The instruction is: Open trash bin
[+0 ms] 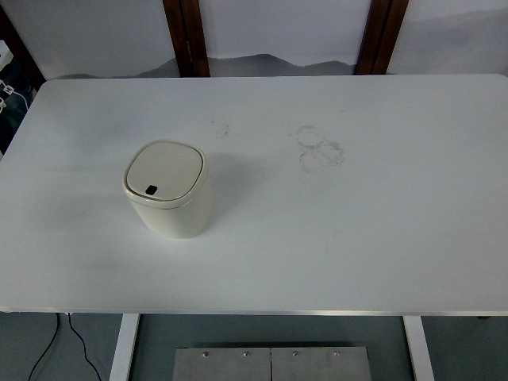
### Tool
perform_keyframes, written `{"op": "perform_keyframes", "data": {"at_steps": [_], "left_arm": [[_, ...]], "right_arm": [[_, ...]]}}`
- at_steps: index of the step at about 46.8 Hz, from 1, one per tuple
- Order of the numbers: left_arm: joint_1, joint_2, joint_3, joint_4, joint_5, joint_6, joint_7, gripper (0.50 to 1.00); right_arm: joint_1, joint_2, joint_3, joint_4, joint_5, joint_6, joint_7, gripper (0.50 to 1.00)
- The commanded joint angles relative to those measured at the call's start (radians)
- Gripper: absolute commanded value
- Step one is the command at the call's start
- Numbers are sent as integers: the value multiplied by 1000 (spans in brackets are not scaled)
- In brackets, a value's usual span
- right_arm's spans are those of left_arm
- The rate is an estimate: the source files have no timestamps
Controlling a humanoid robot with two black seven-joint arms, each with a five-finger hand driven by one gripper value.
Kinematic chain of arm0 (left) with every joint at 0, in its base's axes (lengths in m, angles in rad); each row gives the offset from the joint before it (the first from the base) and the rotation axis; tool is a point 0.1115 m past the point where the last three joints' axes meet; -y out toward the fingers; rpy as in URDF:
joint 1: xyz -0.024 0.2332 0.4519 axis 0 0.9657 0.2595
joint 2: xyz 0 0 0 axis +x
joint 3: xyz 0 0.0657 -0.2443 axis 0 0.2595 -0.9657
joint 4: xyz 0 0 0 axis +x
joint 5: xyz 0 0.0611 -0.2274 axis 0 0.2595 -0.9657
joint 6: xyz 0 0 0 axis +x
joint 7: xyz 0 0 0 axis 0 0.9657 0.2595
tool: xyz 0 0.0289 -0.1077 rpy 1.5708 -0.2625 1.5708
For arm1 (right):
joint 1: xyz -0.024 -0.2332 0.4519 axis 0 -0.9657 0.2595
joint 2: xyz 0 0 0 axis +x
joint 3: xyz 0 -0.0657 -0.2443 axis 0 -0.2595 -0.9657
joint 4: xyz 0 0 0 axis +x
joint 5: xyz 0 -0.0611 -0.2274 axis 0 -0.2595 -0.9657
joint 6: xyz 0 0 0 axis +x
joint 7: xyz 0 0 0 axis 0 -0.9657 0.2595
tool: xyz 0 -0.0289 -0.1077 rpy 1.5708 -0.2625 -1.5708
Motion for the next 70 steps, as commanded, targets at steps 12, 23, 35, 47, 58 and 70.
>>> {"op": "perform_keyframes", "data": {"at_steps": [12,23,35,47,58,70], "left_arm": [[8,4,1,0,1,0,4,1000],[8,6,6,0,3,8,5,1000],[0,11,11,-108,77,150,7,1000],[-29,119,12,-338,78,296,13,1000],[-188,208,141,-485,124,298,20,1000],[-468,236,431,-579,294,267,97,1000]], "right_arm": [[0,0,-1,2,0,0,0,995],[0,0,-3,2,0,0,0,995],[0,0,-3,2,0,0,0,995],[0,0,-5,2,0,0,0,995],[0,0,-5,2,0,0,0,995],[0,0,-5,2,0,0,0,995]]}}
